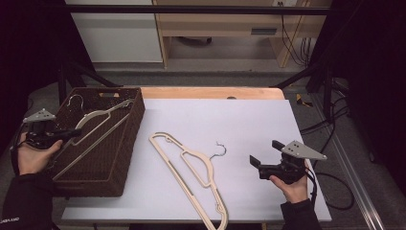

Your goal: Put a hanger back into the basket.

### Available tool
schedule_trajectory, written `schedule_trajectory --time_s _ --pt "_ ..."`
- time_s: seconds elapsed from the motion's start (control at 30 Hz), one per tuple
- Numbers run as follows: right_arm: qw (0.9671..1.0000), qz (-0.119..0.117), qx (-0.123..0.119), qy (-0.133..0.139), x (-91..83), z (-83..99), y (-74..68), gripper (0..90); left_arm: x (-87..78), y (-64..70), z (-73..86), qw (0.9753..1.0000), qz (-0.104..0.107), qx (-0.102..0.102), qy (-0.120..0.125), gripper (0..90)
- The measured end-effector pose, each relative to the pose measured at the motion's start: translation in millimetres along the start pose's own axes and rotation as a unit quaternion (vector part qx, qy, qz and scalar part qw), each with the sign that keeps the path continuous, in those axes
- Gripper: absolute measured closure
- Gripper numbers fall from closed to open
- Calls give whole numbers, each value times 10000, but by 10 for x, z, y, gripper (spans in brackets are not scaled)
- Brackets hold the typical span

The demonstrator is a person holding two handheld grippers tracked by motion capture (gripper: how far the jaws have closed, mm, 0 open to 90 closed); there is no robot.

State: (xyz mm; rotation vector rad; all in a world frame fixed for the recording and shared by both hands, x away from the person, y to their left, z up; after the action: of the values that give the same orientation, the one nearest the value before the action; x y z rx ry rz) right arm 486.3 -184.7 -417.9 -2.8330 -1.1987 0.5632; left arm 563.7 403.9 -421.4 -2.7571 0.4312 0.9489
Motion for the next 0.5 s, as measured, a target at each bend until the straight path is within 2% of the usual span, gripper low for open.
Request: schedule_trajectory --time_s 0.1,0.27,0.33,0.37,0.5 --pt "10000 -1 -9 -10 4 4 -2 29 24 -21 41 9999 -24 -81 -71 864" --pt "10000 -9 -10 -26 19 10 -9 29 50 -78 87 9992 -235 -267 -175 853" --pt "10000 -13 -56 -33 22 11 -6 29 67 -113 106 9985 -374 -321 -246 846" --pt "10000 -14 -64 -34 23 10 -7 29 84 -135 134 9978 -463 -301 -356 843" --pt "10000 -8 -56 -32 24 10 -8 29 132 -247 225 9935 -893 -280 -650 817"
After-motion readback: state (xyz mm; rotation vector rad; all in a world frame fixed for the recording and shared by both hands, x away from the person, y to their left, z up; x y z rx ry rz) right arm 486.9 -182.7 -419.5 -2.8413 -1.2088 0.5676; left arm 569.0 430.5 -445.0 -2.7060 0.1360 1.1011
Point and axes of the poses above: each handheld gripper's, and its own axes: x roughly forward along the jaws, z roughly out of its underside, y roughly to its right, the point moved 9 cm from there along x, roughly forward along the jaws, and after that the axes turned 12 degrees about -z, right-handed, at the moved point
